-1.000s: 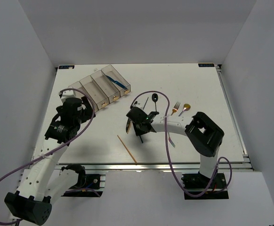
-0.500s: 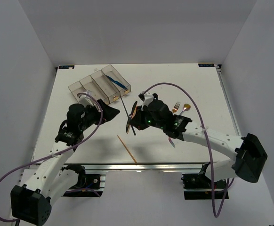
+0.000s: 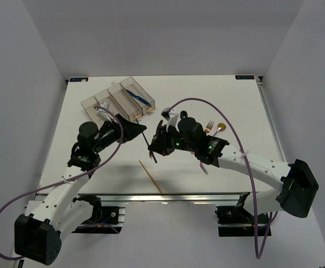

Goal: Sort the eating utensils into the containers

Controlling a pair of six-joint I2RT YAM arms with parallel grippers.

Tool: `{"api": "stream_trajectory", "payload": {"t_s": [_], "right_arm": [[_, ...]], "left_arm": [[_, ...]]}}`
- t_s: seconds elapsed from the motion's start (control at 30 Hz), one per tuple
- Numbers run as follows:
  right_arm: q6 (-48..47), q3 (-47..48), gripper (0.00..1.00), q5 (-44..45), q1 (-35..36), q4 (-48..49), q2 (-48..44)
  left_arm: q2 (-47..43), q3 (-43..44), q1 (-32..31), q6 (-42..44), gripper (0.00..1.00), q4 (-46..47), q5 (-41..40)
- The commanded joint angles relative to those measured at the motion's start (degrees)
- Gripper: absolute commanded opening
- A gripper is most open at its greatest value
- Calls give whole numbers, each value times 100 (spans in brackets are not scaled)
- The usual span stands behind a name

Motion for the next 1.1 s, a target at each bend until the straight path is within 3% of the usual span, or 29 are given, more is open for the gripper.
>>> {"api": "stream_trajectory", "payload": {"t_s": [0.0,0.07,0.1,0.2,0.23,0.33,0.43,0.47,0.57,0.6,0.73,0.87,1.07], "right_arm": [[54,233,0,-265,-6,459,-60],[28,259,0,-431,11,512,-25],[28,286,0,-475,20,538,10],[46,364,0,-599,29,574,221],[46,382,0,-590,29,574,309],[28,365,0,-310,20,574,336],[-7,321,39,252,-42,399,178],[-51,312,67,645,-76,189,134],[-147,242,89,1524,-164,-233,-77],[-174,224,89,1693,-191,-391,-121],[-349,102,89,1941,-252,-762,-331],[-490,-39,89,1888,-261,-885,-472],[-675,-267,89,1844,-270,-1044,-718]], "left_arm": [[173,8,-4,146,81,-128,28],[287,-1,-4,146,72,-76,54],[313,-9,-4,77,57,-15,71],[366,-97,-12,-230,34,529,220],[375,-123,-4,-327,19,696,256],[401,-2,-4,-364,0,883,195],[463,454,-4,110,0,-508,-743],[541,622,5,215,0,-863,-1085],[1199,1597,84,620,0,-2744,-3209],[1410,1816,145,760,0,-3017,-4129],[2675,2871,505,1139,0,-3966,-5488],[4325,4319,1217,1262,0,-4504,-5580],[5490,5790,1875,1447,0,-5059,-5711]]}}
